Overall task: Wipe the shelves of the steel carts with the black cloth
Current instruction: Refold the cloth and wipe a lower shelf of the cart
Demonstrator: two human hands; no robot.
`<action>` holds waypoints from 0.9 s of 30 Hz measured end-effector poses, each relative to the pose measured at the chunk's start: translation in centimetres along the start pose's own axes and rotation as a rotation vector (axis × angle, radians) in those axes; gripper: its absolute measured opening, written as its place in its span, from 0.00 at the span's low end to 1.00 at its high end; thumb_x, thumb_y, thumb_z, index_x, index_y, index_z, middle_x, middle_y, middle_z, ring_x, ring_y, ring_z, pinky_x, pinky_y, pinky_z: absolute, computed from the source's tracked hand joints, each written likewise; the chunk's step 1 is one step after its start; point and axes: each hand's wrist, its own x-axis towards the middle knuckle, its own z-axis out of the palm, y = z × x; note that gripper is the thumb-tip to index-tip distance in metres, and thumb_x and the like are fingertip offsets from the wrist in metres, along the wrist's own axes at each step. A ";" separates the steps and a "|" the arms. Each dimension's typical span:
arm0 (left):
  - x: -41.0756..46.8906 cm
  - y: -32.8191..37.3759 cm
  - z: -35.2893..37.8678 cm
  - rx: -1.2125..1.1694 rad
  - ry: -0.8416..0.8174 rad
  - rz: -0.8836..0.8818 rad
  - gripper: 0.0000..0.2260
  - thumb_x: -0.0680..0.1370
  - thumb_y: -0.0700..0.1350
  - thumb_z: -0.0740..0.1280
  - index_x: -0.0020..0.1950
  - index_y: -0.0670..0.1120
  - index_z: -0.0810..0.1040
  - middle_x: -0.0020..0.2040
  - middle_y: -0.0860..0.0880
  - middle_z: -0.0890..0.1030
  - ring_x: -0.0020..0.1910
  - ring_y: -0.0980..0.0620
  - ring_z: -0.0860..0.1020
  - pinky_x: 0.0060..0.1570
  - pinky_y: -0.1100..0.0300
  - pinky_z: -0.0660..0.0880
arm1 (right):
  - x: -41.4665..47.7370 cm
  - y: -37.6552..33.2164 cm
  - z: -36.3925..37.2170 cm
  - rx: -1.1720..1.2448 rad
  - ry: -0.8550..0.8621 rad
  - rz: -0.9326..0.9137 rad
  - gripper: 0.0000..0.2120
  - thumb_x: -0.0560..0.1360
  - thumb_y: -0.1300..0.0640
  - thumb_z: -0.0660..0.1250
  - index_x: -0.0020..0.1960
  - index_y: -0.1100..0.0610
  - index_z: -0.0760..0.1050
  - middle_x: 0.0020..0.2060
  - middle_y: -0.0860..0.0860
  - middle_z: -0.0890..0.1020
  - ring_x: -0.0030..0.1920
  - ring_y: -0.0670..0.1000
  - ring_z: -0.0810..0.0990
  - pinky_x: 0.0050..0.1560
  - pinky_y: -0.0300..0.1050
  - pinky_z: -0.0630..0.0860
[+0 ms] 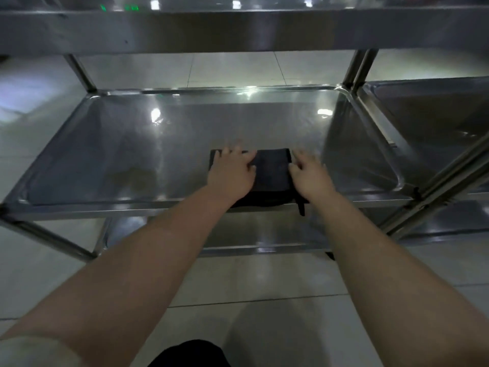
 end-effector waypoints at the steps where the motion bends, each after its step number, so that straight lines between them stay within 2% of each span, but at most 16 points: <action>1: 0.2 1.3 0.9 0.028 -0.062 -0.013 0.24 0.83 0.55 0.55 0.79 0.56 0.57 0.80 0.45 0.55 0.78 0.39 0.50 0.74 0.38 0.48 | 0.0 1.0 -0.1 -0.039 -0.062 -0.011 0.21 0.82 0.52 0.55 0.73 0.55 0.66 0.74 0.56 0.65 0.75 0.59 0.59 0.74 0.54 0.56; 4: 0.3 3.9 2.9 0.055 -0.150 -0.137 0.29 0.79 0.68 0.46 0.79 0.62 0.47 0.81 0.51 0.44 0.78 0.39 0.40 0.67 0.27 0.35 | -0.1 1.6 0.6 -0.115 -0.086 -0.026 0.23 0.84 0.49 0.49 0.78 0.50 0.58 0.78 0.50 0.56 0.78 0.54 0.49 0.75 0.50 0.46; 8: -0.3 2.4 2.7 0.119 -0.179 -0.196 0.33 0.75 0.74 0.43 0.78 0.64 0.43 0.80 0.55 0.41 0.77 0.36 0.35 0.65 0.25 0.34 | 0.0 1.4 0.8 -0.288 -0.110 -0.050 0.25 0.83 0.42 0.45 0.79 0.45 0.53 0.79 0.49 0.52 0.78 0.56 0.46 0.76 0.53 0.44; 12: -1.1 -5.5 0.7 0.145 -0.145 -0.270 0.33 0.74 0.75 0.43 0.77 0.67 0.43 0.80 0.57 0.43 0.77 0.36 0.37 0.65 0.24 0.35 | -0.7 1.1 0.8 -0.403 -0.182 -0.046 0.32 0.78 0.31 0.46 0.79 0.40 0.46 0.79 0.48 0.46 0.78 0.57 0.42 0.77 0.54 0.41; 16: -2.9 -13.6 -1.7 0.147 -0.149 -0.371 0.32 0.73 0.76 0.44 0.76 0.70 0.43 0.80 0.59 0.41 0.77 0.37 0.38 0.66 0.25 0.36 | -0.8 0.5 0.7 -0.438 -0.224 -0.002 0.34 0.76 0.29 0.47 0.78 0.38 0.43 0.79 0.48 0.43 0.78 0.57 0.40 0.76 0.56 0.40; 19: -3.2 -14.8 -2.0 0.148 -0.157 -0.365 0.32 0.73 0.76 0.43 0.75 0.71 0.42 0.80 0.59 0.41 0.77 0.37 0.37 0.65 0.24 0.35 | -0.7 -2.1 0.9 -0.396 -0.221 0.099 0.33 0.77 0.31 0.50 0.78 0.38 0.45 0.79 0.46 0.44 0.78 0.59 0.38 0.73 0.66 0.37; 20: -3.1 -14.6 -1.9 0.149 -0.154 -0.355 0.32 0.73 0.76 0.43 0.75 0.71 0.41 0.80 0.59 0.40 0.77 0.37 0.37 0.65 0.24 0.36 | -0.5 -3.8 1.5 -0.379 -0.183 0.056 0.31 0.78 0.34 0.51 0.78 0.40 0.48 0.79 0.45 0.45 0.78 0.58 0.39 0.72 0.68 0.38; 22: -3.0 -14.5 -1.9 0.152 -0.145 -0.342 0.32 0.73 0.76 0.43 0.75 0.70 0.41 0.80 0.59 0.40 0.77 0.36 0.37 0.65 0.23 0.36 | -0.3 -8.2 3.8 -0.306 -0.099 -0.146 0.26 0.81 0.45 0.53 0.78 0.46 0.55 0.79 0.46 0.51 0.78 0.57 0.43 0.74 0.66 0.41; 24: -3.1 -14.7 -2.0 0.147 -0.139 -0.343 0.32 0.74 0.76 0.43 0.76 0.70 0.41 0.80 0.58 0.40 0.77 0.36 0.37 0.65 0.23 0.37 | -0.5 -12.2 6.6 -0.156 -0.099 -0.257 0.23 0.82 0.54 0.54 0.77 0.50 0.59 0.78 0.47 0.56 0.78 0.56 0.47 0.76 0.61 0.43; 25: -3.2 -14.9 -2.1 0.143 -0.141 -0.343 0.32 0.73 0.76 0.42 0.76 0.70 0.41 0.80 0.58 0.40 0.77 0.36 0.36 0.64 0.23 0.37 | -0.6 -13.4 7.9 -0.104 -0.112 -0.257 0.23 0.82 0.56 0.54 0.77 0.51 0.60 0.78 0.48 0.58 0.78 0.56 0.48 0.76 0.59 0.44; 27: -3.3 -15.0 -2.0 0.140 -0.139 -0.333 0.33 0.73 0.76 0.42 0.76 0.70 0.40 0.80 0.58 0.41 0.77 0.36 0.36 0.64 0.22 0.37 | -0.6 -14.3 9.8 -0.107 -0.134 -0.227 0.23 0.83 0.52 0.52 0.78 0.48 0.58 0.77 0.47 0.60 0.78 0.55 0.50 0.76 0.59 0.42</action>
